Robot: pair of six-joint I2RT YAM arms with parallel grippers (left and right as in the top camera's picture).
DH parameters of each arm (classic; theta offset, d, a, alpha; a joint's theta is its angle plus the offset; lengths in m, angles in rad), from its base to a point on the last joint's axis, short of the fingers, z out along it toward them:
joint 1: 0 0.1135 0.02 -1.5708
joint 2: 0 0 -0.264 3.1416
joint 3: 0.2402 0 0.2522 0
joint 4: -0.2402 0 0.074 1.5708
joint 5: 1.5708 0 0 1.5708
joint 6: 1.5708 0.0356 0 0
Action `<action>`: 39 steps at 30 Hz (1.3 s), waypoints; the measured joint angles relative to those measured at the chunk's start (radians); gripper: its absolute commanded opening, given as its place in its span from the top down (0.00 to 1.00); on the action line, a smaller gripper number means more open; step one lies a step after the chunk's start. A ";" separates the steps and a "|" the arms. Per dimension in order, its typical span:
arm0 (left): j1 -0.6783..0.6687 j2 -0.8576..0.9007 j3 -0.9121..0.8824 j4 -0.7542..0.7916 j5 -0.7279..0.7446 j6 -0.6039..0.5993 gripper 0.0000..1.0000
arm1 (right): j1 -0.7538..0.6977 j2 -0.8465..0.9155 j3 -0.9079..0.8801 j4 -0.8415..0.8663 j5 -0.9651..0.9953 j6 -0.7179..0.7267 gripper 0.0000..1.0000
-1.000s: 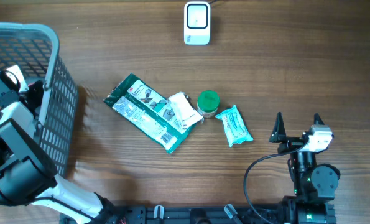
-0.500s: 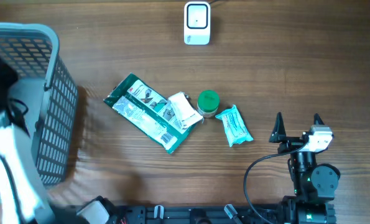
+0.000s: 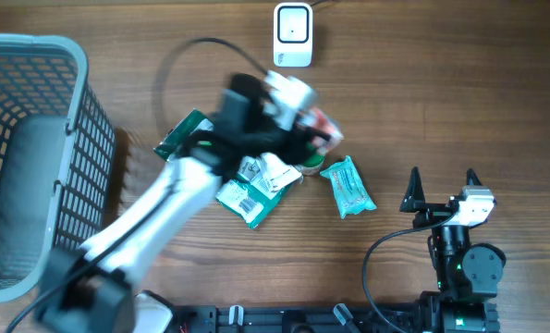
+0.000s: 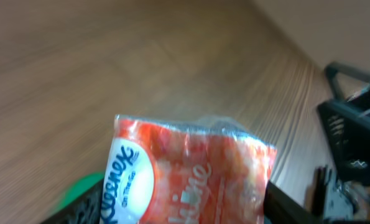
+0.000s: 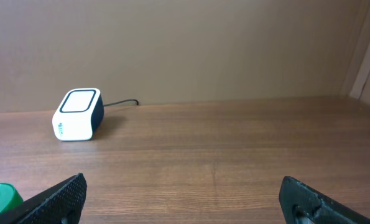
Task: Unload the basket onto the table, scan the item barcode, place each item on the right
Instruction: 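Place the orange tissue pack beside the teal pack and withdraw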
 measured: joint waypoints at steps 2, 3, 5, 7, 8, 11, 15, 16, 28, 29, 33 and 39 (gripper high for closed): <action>-0.100 0.128 0.000 0.093 -0.015 0.001 0.44 | 0.000 0.000 0.000 0.002 0.000 0.000 0.00; -0.150 0.191 -0.004 0.159 -0.027 0.000 0.44 | 0.000 0.000 0.000 0.002 0.000 0.000 0.00; -0.237 0.298 -0.005 0.209 -0.067 -0.009 0.42 | 0.000 0.000 0.000 0.002 0.000 0.000 0.00; -0.293 0.341 -0.005 0.215 -0.103 -0.014 0.39 | 0.000 0.000 0.000 0.002 0.000 0.000 0.00; -0.324 0.355 -0.005 0.216 -0.120 -0.015 0.34 | 0.000 0.000 0.000 0.002 0.000 0.000 0.00; -0.372 0.361 -0.005 0.221 -0.201 -0.019 0.30 | 0.000 0.000 0.000 0.002 0.000 0.000 0.00; -0.378 0.361 -0.005 0.223 -0.280 -0.019 0.00 | 0.000 0.000 0.000 0.002 0.000 0.000 0.00; -0.377 0.361 -0.005 0.223 -0.288 -0.019 0.00 | 0.000 0.000 0.000 0.002 0.000 0.000 0.00; -0.378 0.212 -0.001 0.021 -0.365 -0.011 0.00 | 0.000 0.000 0.000 0.002 0.000 0.000 0.00; -0.378 0.198 -0.001 -0.023 -0.378 -0.008 0.00 | 0.000 0.000 0.000 0.002 0.000 0.000 0.00; -0.378 0.128 -0.001 -0.097 -0.540 0.001 0.00 | 0.000 0.000 0.000 0.002 0.000 0.000 0.00; -0.362 -0.102 -0.016 0.138 -1.024 0.085 0.00 | 0.000 0.000 0.000 0.002 0.000 0.000 0.00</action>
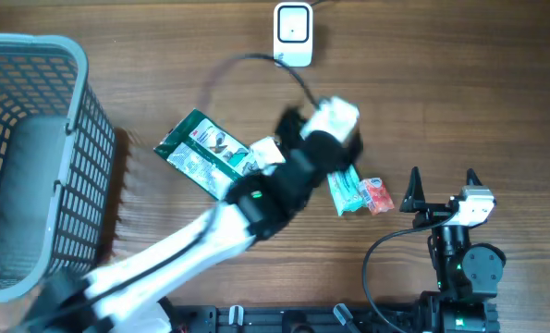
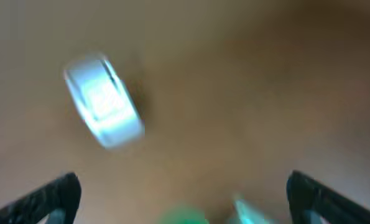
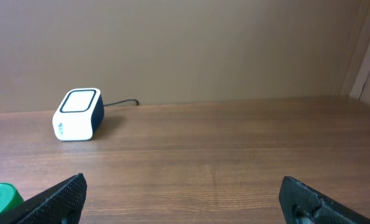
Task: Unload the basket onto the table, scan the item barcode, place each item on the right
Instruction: 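Place the orange tissue pack beside the teal pack and withdraw, then move the right gripper over the green-lidded jar and grasp it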
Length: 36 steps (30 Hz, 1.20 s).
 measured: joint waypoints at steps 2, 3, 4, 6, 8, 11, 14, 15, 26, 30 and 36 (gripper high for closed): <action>0.057 -0.174 0.007 0.245 -0.118 0.156 0.00 | 0.000 0.000 0.000 0.000 0.000 0.000 0.00; 0.086 -0.242 0.018 0.300 -0.146 0.212 0.00 | 0.000 0.000 0.000 0.000 0.000 0.000 0.00; 0.138 -0.336 0.029 0.357 -0.175 0.307 0.00 | 0.000 0.000 0.000 0.000 0.000 0.000 0.00; 0.223 -0.453 0.049 0.366 -0.201 0.451 0.00 | 0.000 0.000 0.000 0.000 0.000 0.000 0.00; 0.302 -0.547 0.054 0.365 -0.214 0.595 0.00 | 0.000 0.000 0.000 0.000 0.000 0.000 0.00; 0.365 -0.649 0.056 0.349 -0.222 0.754 0.00 | 0.000 0.000 0.000 0.000 0.000 0.000 0.00; 0.383 -0.714 0.063 0.285 -0.271 0.882 0.00 | 0.000 0.000 0.000 0.000 0.000 0.000 0.00; 0.390 -0.727 0.062 0.254 -0.287 0.912 0.00 | 0.000 0.000 0.000 0.000 0.000 0.000 0.00; 0.558 -1.203 0.073 -0.208 -0.058 0.498 0.00 | 0.000 0.002 0.000 0.000 0.000 0.000 0.00; 0.650 -1.408 0.064 -0.391 0.171 0.374 0.00 | 0.000 0.005 0.000 -0.001 0.000 0.000 0.00; 0.716 -1.461 0.077 -0.478 0.283 0.275 0.00 | 0.000 0.005 0.000 0.000 0.000 0.000 0.00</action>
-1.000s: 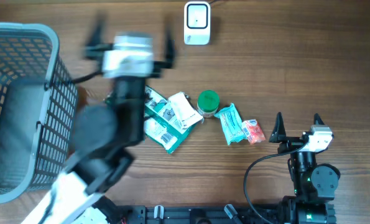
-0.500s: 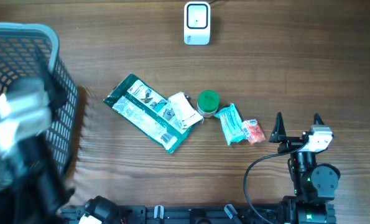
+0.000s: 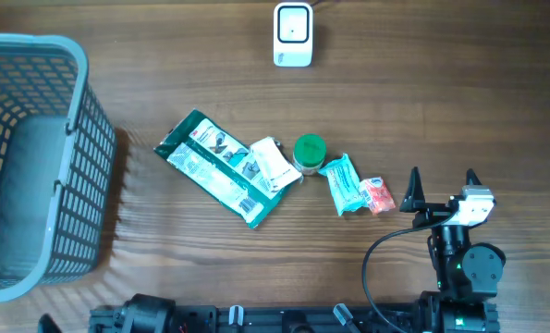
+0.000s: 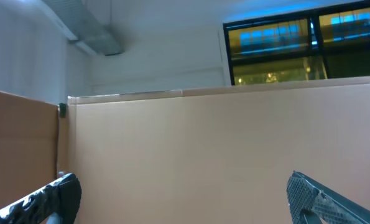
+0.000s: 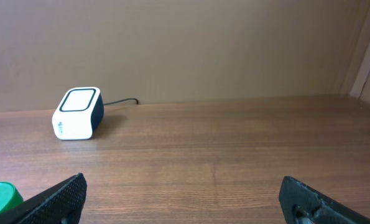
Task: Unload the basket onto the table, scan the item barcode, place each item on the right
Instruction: 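Move the right gripper over the green-lidded jar and grasp it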
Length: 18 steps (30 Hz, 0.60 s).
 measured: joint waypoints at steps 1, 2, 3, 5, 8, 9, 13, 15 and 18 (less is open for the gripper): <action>0.001 0.000 -0.001 0.016 0.005 -0.005 0.00 | 0.000 0.000 0.000 0.000 0.000 0.000 0.00; 0.000 0.000 -0.001 0.036 0.008 -0.010 0.00 | 0.000 0.000 0.000 0.000 0.000 0.000 0.00; 0.001 0.000 -0.001 0.062 0.011 -0.013 0.00 | 0.000 0.000 0.000 0.016 0.000 0.001 0.00; 0.001 0.000 -0.001 0.097 0.013 -0.016 0.00 | 0.000 0.000 0.000 0.017 -0.064 0.110 0.00; 0.001 0.000 -0.001 0.106 0.011 -0.017 0.00 | 0.000 0.016 0.000 0.021 -0.192 0.413 0.00; 0.001 0.000 0.000 0.102 0.011 -0.021 0.00 | 0.000 0.031 0.000 0.023 -0.212 0.503 0.00; -0.002 0.000 0.003 -0.058 0.011 -0.143 0.00 | 0.000 0.111 0.026 0.125 -0.415 0.645 0.00; -0.020 0.001 0.002 -0.181 0.010 -0.195 0.00 | 0.000 0.229 0.135 0.027 -0.490 0.602 0.01; -0.048 0.000 -0.019 -0.291 0.012 -0.218 0.00 | 0.000 0.438 0.384 -0.143 -0.525 0.518 0.00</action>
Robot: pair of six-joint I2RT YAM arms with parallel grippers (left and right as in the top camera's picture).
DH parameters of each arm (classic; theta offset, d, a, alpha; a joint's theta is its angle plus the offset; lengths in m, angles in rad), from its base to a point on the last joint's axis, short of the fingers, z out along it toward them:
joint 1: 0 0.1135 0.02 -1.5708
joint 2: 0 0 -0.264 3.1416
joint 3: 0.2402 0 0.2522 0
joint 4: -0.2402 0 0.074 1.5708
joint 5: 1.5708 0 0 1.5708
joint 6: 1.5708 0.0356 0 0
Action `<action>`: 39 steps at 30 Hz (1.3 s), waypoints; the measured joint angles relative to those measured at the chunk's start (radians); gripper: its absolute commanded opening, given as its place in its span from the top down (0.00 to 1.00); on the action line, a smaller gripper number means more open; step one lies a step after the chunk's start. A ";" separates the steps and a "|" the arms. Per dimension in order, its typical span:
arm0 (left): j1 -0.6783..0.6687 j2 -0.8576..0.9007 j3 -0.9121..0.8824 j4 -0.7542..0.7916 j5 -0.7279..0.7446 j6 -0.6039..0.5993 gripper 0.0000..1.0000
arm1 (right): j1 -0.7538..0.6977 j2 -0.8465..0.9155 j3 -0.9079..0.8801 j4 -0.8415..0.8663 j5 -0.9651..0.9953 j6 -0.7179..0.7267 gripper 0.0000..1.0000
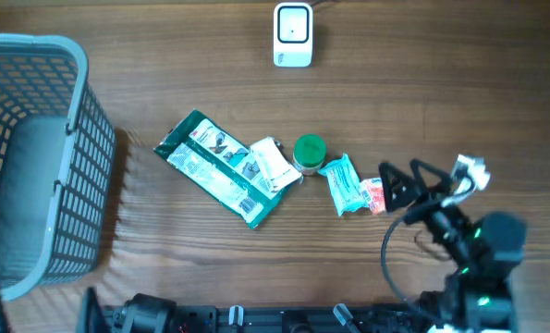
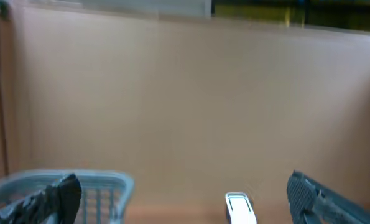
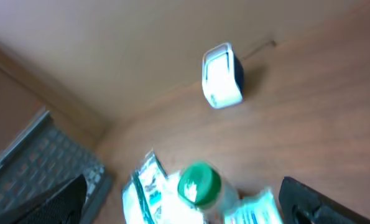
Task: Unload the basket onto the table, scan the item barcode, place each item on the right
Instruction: 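Move the right gripper over the green-lidded jar and grasp it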
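Observation:
The white barcode scanner (image 1: pixel 293 35) stands at the table's far edge, also seen in the right wrist view (image 3: pixel 222 76) and the left wrist view (image 2: pixel 239 208). A row of items lies mid-table: a green packet (image 1: pixel 214 166), a small white packet (image 1: pixel 273 162), a green-lidded jar (image 1: pixel 309 151), a teal packet (image 1: pixel 344 185) and an orange tissue pack (image 1: pixel 376 196). My right gripper (image 1: pixel 395 185) is open just right of the orange pack and faces the jar (image 3: pixel 199 183); its fingers (image 3: pixel 321 199) hold nothing. My left gripper (image 2: pixel 185 202) is open and empty; the overhead view does not show it.
A tall grey mesh basket (image 1: pixel 30 166) takes up the left side of the table and shows in the right wrist view (image 3: pixel 41 162). A brown wall rises behind the scanner. The right arm's base (image 1: pixel 482 250) sits at the near right edge.
My right arm, parked upright at the near right, now leans left with its open gripper beside the orange pack. The left wrist camera now looks lower, at the basket and scanner.
My left gripper first held the orange tissue pack above the middle items. Then the pack lay right of the teal packet, with the left gripper open over the table. The left arm then left the overhead view, and now the right gripper is at the items.

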 measured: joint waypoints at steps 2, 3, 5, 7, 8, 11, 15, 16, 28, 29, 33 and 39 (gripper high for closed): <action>-0.018 0.000 -0.058 -0.009 0.009 -0.004 0.00 | 0.010 0.185 0.215 -0.150 0.005 -0.065 0.00; -0.024 0.001 -0.099 0.008 0.016 -0.006 0.00 | 0.034 0.301 0.338 -0.262 0.027 -0.100 0.00; -0.030 0.001 -0.191 0.072 0.025 -0.020 0.00 | 0.106 0.505 0.547 -0.469 0.105 -0.147 0.00; -0.032 0.003 -0.285 0.129 0.030 -0.054 0.00 | 0.239 0.720 0.771 -0.646 0.218 -0.179 0.00; -0.032 0.003 -0.333 0.142 0.032 -0.076 0.00 | 0.319 0.828 0.884 -0.701 0.285 -0.189 0.00; -0.032 0.003 -0.416 0.162 0.037 -0.124 0.00 | 0.447 0.973 0.996 -0.725 0.353 -0.196 0.00; -0.032 0.003 -0.563 0.206 0.037 -0.214 0.00 | 0.520 1.109 0.998 -0.718 0.382 -0.192 0.00; -0.032 0.003 -0.594 0.218 0.041 -0.231 0.00 | 0.525 1.144 0.998 -0.715 0.389 -0.188 0.00; -0.032 0.003 -0.816 0.232 0.075 -0.357 0.00 | 0.554 1.373 0.998 -0.673 0.387 0.045 0.00; -0.032 0.003 -0.816 0.224 0.075 -0.360 0.00 | 0.568 1.379 0.998 -0.673 0.387 0.050 0.00; -0.032 0.003 -0.816 0.190 0.075 -0.361 0.00 | 0.602 1.486 0.998 -0.660 0.395 0.057 0.01; -0.032 0.003 -0.816 0.148 0.078 -0.363 0.00 | 0.603 1.571 1.006 -0.653 0.395 0.090 0.25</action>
